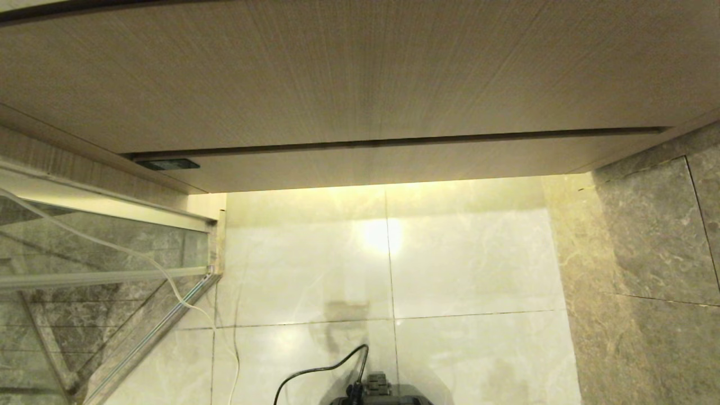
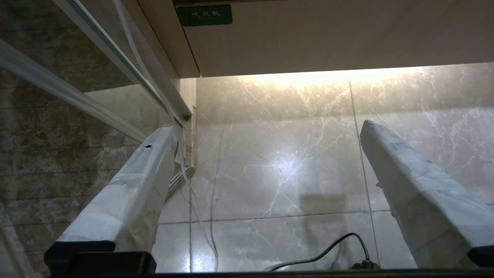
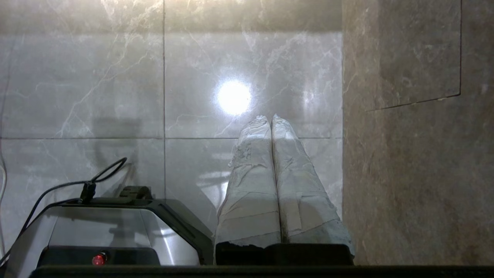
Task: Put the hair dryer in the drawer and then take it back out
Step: Pull open the drawer
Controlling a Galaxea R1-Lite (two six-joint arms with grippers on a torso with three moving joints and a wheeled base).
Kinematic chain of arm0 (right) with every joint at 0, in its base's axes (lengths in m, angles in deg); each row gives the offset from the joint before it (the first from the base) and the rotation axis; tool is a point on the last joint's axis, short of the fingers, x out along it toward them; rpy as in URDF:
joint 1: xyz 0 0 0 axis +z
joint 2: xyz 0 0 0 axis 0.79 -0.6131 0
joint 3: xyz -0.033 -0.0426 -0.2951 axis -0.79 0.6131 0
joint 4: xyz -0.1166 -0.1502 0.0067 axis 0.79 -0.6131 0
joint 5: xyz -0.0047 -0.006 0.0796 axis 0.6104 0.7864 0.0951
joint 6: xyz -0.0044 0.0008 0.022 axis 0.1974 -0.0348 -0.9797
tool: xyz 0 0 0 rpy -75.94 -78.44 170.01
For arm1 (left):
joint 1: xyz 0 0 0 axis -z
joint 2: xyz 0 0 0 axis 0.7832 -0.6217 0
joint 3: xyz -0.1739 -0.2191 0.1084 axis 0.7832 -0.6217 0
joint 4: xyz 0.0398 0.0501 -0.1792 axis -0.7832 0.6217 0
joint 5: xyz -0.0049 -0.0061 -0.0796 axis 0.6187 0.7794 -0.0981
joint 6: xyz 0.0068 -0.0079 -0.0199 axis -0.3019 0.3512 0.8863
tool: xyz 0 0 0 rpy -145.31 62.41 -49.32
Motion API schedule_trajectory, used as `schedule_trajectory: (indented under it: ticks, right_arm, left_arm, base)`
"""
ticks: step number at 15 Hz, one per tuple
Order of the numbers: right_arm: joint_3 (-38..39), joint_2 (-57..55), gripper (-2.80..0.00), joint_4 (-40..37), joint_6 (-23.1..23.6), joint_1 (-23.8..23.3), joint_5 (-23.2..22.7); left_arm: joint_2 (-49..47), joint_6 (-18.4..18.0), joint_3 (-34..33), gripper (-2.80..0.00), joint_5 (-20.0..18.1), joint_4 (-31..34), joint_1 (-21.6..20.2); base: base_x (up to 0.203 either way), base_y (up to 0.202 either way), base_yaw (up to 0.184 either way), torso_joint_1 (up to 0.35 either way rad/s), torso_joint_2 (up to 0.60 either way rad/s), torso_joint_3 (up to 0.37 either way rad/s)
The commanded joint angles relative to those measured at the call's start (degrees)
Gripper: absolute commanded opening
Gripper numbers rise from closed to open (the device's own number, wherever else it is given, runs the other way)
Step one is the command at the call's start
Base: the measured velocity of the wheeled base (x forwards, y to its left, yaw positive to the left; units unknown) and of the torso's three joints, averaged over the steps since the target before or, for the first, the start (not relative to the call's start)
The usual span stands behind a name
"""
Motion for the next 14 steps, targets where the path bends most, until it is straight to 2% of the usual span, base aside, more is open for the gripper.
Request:
schedule_trajectory:
  ticks: [1, 3, 5, 7, 9, 11, 12, 14]
  right_arm:
    - [-1.42, 0.01, -2.8, -0.42, 0.06, 0.0, -0.12]
    - [-8.32, -1.0, -2.8, -4.81, 0.06, 0.01, -0.5]
    - [-20.62, -6.48, -2.8, -12.19, -0.04, 0.01, -0.33]
    - [-34.38, -17.49, -2.8, -18.6, -0.49, 0.05, -0.4]
    - [-51.35, -30.45, -2.8, -24.79, -1.06, 0.07, -0.57]
    - [-64.72, -40.98, -2.8, -31.65, -2.08, 0.35, -2.07]
    - [-69.01, -44.3, -2.8, -35.27, -2.54, 1.12, -3.78]
    - [-71.09, -46.43, -2.8, -39.07, -3.11, 6.67, -6.47]
  left_arm:
    - [0.02, 0.11, -2.29, 0.0, 0.01, -0.08, -0.02]
    - [0.02, 0.02, -2.29, 0.0, 0.01, -0.08, -0.02]
    - [0.02, 0.11, -2.29, 0.0, 0.01, -0.12, -0.02]
    - [0.02, 0.02, -2.29, 0.0, 0.01, -0.08, -0.02]
    - [0.02, 0.02, -2.29, 0.0, 0.01, -0.08, -0.02]
    - [0.02, 0.11, -2.29, 0.0, 0.01, -0.08, -0.02]
    - [0.02, 0.05, -2.29, 0.0, 0.01, -0.08, -0.02]
    - [0.02, 0.02, -2.29, 0.0, 0.01, -0.08, -0.02]
  base:
    - [0.0, 0.0, 0.0, 0.0, 0.0, 0.0]
    - [0.0, 0.0, 0.0, 0.0, 0.0, 0.0]
    - [0.0, 0.0, 0.0, 0.0, 0.0, 0.0]
    - [0.0, 0.0, 0.0, 0.0, 0.0, 0.0]
    - [0.0, 0.0, 0.0, 0.0, 0.0, 0.0]
    - [0.0, 0.0, 0.0, 0.0, 0.0, 0.0]
    - [0.0, 0.0, 0.0, 0.0, 0.0, 0.0]
    - [0.0, 0.0, 0.0, 0.0, 0.0, 0.0]
